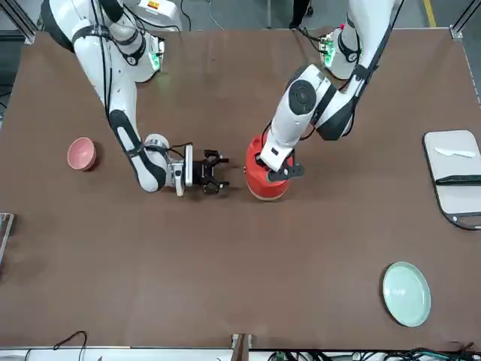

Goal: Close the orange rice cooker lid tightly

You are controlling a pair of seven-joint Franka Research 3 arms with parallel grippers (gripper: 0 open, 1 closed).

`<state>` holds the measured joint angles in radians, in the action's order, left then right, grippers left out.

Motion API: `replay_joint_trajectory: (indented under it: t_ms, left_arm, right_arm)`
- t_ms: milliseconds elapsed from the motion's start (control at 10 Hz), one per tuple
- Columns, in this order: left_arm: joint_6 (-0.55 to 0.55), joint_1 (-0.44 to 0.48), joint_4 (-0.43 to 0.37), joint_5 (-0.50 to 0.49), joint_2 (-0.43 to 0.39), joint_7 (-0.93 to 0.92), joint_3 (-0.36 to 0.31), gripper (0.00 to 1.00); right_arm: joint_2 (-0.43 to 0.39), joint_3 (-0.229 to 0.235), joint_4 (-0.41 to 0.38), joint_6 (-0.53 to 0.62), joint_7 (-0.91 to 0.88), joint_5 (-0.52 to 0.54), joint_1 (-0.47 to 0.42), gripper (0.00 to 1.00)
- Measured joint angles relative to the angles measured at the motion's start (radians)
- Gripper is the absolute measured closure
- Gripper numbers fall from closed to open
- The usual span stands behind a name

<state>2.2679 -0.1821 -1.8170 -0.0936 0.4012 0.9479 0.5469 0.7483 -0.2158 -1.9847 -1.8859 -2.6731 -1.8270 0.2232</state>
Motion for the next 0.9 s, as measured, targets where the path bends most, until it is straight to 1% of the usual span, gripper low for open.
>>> replay_joint_trajectory:
  t_ms: [100, 500, 900]
  left_arm:
    - [0.0, 0.0, 0.0, -0.001, 0.0, 0.001, 0.0, 0.99]
    - [0.0, -0.005, 0.001, -0.008, 0.0, 0.008, -0.001, 0.99]
    - [-0.003, -0.016, 0.002, -0.053, 0.0, 0.061, -0.001, 0.99]
  right_arm:
    - [0.004, -0.001, 0.0, -0.005, -0.01, -0.022, 0.013, 0.34]
    - [0.018, -0.016, 0.0, -0.018, -0.028, -0.125, 0.036, 0.33]
    - [0.018, -0.026, 0.0, -0.025, -0.04, -0.177, 0.038, 0.33]
